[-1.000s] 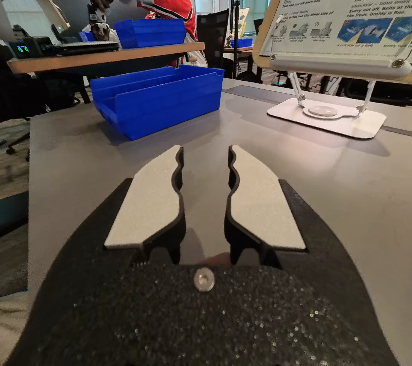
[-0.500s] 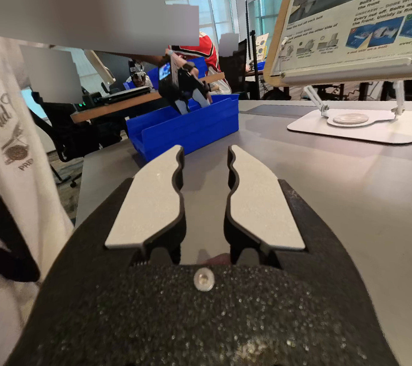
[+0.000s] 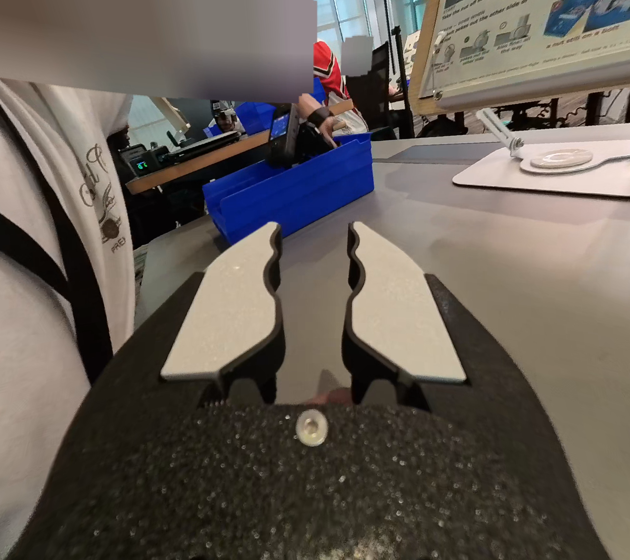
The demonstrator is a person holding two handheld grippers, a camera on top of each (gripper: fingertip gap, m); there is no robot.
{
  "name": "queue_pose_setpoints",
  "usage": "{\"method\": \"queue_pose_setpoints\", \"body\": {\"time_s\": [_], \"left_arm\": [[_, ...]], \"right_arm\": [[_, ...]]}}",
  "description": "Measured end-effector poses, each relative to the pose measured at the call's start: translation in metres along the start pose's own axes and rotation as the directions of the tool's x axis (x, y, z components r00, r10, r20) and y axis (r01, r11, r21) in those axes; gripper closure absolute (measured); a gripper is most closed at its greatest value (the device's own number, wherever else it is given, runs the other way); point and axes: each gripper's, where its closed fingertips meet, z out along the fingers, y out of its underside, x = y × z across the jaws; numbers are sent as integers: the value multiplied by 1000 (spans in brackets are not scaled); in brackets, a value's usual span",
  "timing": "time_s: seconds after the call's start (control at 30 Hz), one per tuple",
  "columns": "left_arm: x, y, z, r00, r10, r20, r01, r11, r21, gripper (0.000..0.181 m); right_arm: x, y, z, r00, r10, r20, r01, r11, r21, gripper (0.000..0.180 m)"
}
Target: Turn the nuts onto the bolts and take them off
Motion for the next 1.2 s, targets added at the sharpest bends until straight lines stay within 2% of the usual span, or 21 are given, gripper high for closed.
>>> {"method": "queue_pose_setpoints", "body": {"time_s": [0.1,0.17,0.33,0.53,0.67,0.73,0.83,0.9,0.97,1.07,1.2], "left_arm": [[1,-1,1,999,7,-47,-6,1000,20,139],[6,-4,1,996,39,-76,-36,998,41,161],[6,-5,0,997,-12,-70,15,999,34,163],[10,-4,-5,965,-250,73,249,968,26,163],[11,-1,-27,849,-484,213,471,875,112,162],[7,1,-48,741,-610,283,576,793,200,162],[-6,0,-88,497,-802,330,680,597,426,162],[-18,-7,-119,322,-900,294,668,436,603,163],[-32,-19,-156,170,-961,219,575,277,770,163],[-52,-52,-205,66,-996,54,380,75,922,163],[-87,-112,-238,44,-986,-164,216,-151,965,163]], "right_arm": [[-2,4,2,1000,2,11,-2,1000,-20,144],[-2,5,2,1000,-3,12,4,1000,-28,144],[-5,2,0,1000,7,23,-6,1000,-18,146],[-13,-2,-5,999,9,48,-9,1000,1,149],[-22,-5,-6,996,26,84,-27,999,19,150],[-25,-6,-5,995,35,90,-37,999,23,151],[-29,-6,-4,989,79,122,-83,996,29,152],[-32,-6,-4,984,105,145,-110,994,26,152],[-33,-6,-5,981,114,155,-118,993,19,152],[-32,-6,-9,984,102,146,-105,994,19,152],[-29,-9,-14,985,104,135,-111,993,42,153]]}}
